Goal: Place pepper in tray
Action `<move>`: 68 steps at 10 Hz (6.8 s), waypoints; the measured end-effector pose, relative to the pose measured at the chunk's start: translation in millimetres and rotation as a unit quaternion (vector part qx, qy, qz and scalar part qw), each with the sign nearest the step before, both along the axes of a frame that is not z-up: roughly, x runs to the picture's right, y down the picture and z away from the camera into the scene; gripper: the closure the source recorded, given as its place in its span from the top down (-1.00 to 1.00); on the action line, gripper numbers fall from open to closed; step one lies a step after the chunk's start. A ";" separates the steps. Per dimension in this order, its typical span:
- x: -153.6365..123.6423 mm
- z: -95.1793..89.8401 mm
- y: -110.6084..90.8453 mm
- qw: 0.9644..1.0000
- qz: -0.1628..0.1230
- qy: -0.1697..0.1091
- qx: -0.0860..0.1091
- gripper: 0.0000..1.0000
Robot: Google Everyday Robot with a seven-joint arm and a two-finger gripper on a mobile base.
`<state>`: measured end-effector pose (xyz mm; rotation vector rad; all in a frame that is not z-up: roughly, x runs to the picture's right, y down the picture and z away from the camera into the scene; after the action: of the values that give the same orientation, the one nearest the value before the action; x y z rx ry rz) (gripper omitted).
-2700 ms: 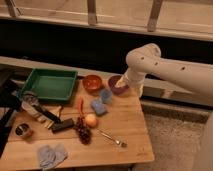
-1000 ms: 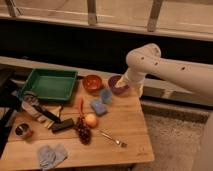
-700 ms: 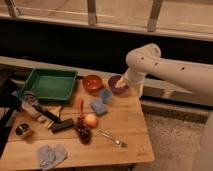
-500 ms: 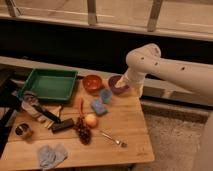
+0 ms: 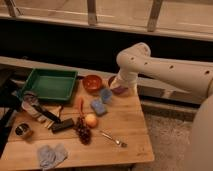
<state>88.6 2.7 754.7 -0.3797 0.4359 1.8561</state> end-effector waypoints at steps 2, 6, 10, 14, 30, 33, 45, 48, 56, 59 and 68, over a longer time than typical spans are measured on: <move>-51.9 5.3 -3.7 0.999 -0.039 -0.023 -0.001 0.56; -147.3 11.1 -1.8 0.992 -0.092 -0.087 -0.008 0.56; -165.4 10.2 1.0 0.989 -0.097 -0.109 -0.008 0.56; -174.3 35.3 9.0 0.987 -0.109 -0.112 -0.030 0.56; -257.4 106.7 39.2 0.946 -0.216 -0.224 -0.087 0.56; -267.1 119.5 49.5 0.934 -0.245 -0.235 -0.110 0.56; -251.7 145.7 85.8 0.937 -0.233 -0.223 -0.133 0.56; -259.5 156.0 99.7 0.933 -0.225 -0.236 -0.149 0.54; -257.2 158.5 102.5 0.932 -0.205 -0.261 -0.148 -0.93; -247.5 151.6 87.6 0.940 -0.199 -0.249 -0.120 -1.00; -222.3 131.8 -9.3 0.974 -0.139 -0.176 0.009 -1.00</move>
<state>-133.6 -6.5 886.5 -0.5926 0.2163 1.4814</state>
